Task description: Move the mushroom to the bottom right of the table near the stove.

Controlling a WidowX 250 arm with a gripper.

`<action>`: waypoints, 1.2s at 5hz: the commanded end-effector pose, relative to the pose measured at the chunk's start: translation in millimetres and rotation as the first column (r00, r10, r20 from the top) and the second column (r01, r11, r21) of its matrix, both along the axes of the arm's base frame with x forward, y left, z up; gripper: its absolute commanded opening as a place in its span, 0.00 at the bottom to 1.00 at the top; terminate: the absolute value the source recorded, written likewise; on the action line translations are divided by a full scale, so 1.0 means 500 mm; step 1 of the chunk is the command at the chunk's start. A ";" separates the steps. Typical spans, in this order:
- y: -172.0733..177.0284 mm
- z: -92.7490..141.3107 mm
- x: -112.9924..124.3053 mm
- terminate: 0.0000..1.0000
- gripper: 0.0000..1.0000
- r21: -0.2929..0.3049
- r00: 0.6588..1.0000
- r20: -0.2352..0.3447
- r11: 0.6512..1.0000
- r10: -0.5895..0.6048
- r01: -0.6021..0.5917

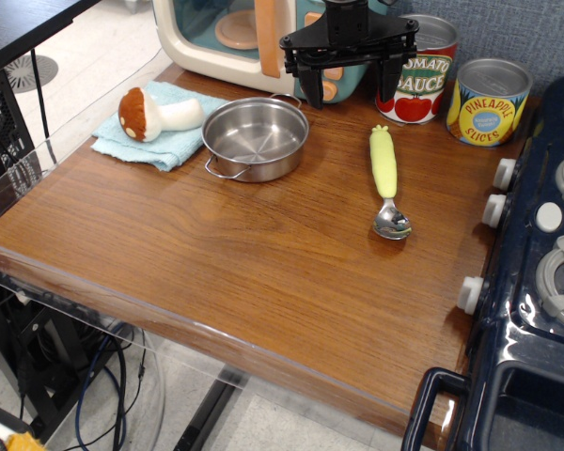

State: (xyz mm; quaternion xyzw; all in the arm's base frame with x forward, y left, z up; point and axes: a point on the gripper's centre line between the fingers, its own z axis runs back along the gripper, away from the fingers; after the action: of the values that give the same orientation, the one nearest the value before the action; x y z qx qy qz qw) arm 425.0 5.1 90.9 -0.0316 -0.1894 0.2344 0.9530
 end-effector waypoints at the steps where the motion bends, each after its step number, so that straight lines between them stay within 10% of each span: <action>1: 0.000 0.000 0.000 0.00 1.00 0.000 1.000 0.000 1.000 0.000 0.000; 6: 0.239 0.064 -0.117 0.00 1.00 -0.044 0.925 0.063 0.927 0.376 -0.374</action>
State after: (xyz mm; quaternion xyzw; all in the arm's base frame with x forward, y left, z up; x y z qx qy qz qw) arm 366.2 127.0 100.1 -0.0168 -0.1876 0.4232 0.8862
